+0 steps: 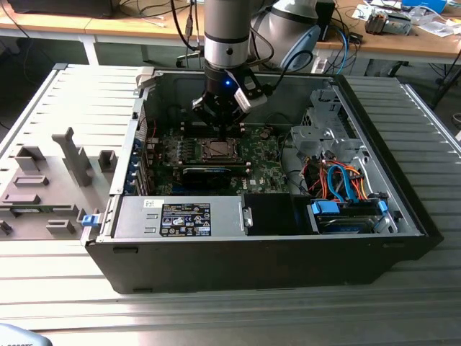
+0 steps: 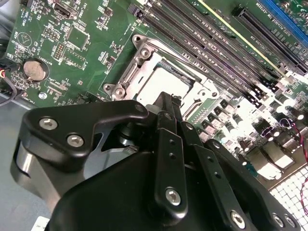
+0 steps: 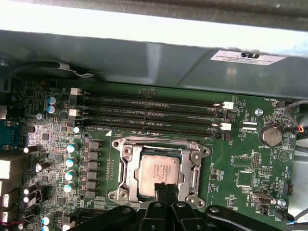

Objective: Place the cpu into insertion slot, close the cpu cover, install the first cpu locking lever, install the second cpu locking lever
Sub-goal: 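Install the first cpu locking lever, then install the second cpu locking lever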

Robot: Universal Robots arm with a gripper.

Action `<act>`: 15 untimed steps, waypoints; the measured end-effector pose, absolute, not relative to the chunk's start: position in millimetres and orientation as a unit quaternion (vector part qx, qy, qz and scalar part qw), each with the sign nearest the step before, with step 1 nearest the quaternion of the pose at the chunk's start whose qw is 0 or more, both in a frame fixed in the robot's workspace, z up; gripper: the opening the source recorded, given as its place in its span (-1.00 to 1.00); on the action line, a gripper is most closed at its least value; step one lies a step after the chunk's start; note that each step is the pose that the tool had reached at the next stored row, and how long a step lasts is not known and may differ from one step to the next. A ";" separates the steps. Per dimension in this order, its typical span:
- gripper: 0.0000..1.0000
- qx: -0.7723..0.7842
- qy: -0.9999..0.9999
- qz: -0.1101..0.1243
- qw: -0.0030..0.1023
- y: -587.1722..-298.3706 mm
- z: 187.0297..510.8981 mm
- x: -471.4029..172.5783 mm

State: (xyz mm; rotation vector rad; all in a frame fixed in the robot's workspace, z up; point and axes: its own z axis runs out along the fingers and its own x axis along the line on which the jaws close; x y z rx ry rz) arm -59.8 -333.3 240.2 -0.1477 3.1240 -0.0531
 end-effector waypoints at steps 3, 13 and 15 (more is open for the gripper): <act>-0.78 -0.047 0.999 -0.017 0.007 -333.3 240.3 -59.8; -0.78 -0.047 0.999 -0.009 0.004 -342.5 239.3 -51.0; -0.78 -0.047 0.999 -0.002 0.005 -350.5 238.6 -51.0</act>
